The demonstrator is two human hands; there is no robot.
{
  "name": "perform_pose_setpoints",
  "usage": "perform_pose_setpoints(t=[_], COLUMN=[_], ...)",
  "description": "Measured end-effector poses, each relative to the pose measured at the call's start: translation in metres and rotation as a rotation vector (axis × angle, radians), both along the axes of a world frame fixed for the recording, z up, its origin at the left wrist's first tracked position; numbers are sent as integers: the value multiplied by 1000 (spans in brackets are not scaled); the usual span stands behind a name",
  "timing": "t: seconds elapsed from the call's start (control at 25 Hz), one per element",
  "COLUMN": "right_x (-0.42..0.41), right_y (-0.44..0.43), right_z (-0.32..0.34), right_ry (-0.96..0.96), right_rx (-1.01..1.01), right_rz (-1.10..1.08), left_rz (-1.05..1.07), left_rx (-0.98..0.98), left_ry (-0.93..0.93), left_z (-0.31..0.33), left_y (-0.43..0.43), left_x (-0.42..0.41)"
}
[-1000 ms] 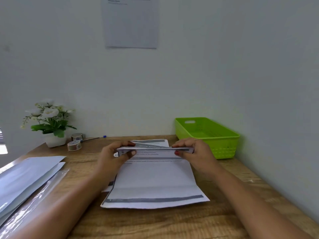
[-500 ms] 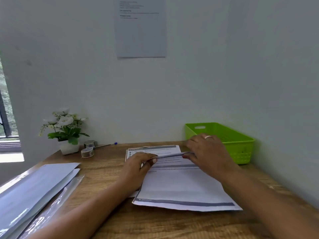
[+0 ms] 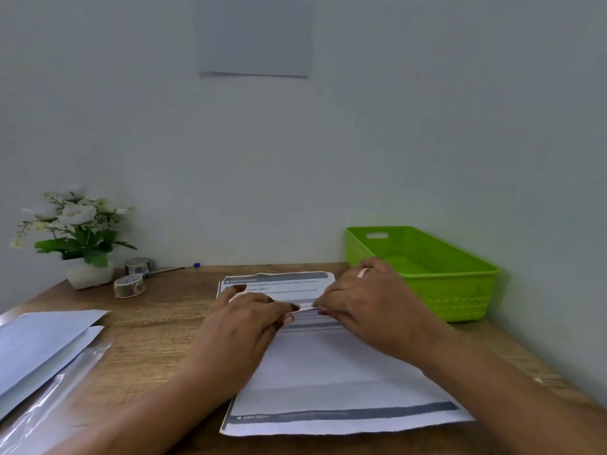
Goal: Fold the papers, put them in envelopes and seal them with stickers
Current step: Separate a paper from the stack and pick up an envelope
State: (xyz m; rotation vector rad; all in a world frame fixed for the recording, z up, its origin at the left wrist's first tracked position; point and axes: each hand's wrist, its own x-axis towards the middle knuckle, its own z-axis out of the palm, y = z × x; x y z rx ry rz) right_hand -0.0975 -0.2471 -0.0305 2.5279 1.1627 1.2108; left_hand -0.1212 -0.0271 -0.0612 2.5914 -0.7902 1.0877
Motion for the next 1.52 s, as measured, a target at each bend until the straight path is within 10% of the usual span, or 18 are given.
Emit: perform_pose_setpoints(t=[0.4,0.88,1.52], right_x=[2,-7,2], right_y=[-72,-46,-43], right_z=[21,16,7], right_ry=[215,985,844], right_rx=[325,926,1213], right_rz=[-148,334,393], left_rz=[45,31,-245], left_rx=[-146,-472,-1226], left_ry=[14,142,754], left_z=[11,16,23], left_y=[16,19,19], left_x=[-6,-7,-5])
